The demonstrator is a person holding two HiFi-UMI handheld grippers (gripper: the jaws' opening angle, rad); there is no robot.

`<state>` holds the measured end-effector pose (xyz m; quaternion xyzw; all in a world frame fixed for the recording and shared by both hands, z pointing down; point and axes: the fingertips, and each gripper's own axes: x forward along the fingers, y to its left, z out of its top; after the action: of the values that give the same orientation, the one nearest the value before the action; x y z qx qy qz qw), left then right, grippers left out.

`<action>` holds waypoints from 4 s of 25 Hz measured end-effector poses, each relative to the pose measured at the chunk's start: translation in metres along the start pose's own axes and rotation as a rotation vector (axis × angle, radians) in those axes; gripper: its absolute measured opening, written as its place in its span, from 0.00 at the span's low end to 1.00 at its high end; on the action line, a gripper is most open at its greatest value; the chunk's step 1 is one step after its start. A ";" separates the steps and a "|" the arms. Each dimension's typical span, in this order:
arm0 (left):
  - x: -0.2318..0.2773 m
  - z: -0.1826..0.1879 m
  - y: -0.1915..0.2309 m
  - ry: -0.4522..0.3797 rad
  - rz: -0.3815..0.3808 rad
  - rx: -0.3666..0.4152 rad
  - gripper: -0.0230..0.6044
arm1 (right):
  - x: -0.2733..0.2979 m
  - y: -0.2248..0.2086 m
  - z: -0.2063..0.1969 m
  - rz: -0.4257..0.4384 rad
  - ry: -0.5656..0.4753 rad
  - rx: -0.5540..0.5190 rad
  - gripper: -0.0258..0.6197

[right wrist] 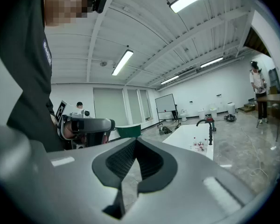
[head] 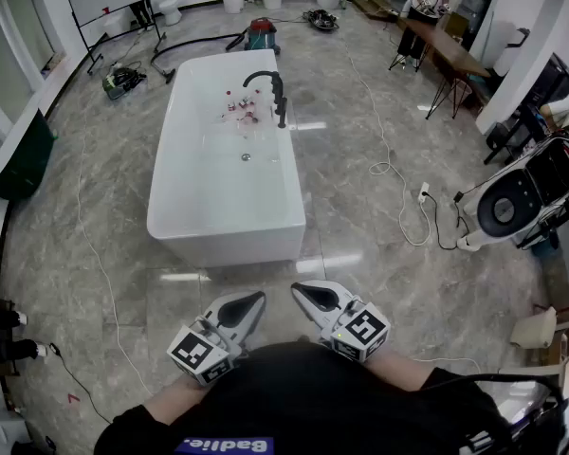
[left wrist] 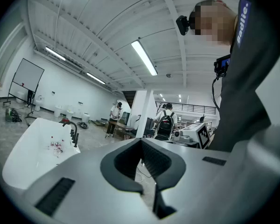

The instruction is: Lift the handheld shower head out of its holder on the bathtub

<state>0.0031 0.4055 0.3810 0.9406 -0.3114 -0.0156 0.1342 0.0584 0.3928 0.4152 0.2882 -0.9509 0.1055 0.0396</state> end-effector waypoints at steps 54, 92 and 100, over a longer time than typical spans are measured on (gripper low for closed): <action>0.134 0.073 0.345 -0.043 -0.027 -0.064 0.03 | 0.257 -0.266 0.057 -0.153 0.023 0.011 0.05; 0.347 0.104 0.415 -0.067 0.180 -0.075 0.03 | 0.306 -0.559 0.087 -0.013 0.044 -0.029 0.20; 0.363 0.098 0.417 -0.024 0.214 -0.056 0.03 | 0.347 -0.619 0.061 -0.017 0.108 -0.090 0.25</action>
<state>0.0422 -0.1537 0.4151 0.8976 -0.4110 -0.0212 0.1578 0.1140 -0.3108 0.5136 0.2882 -0.9486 0.0775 0.1049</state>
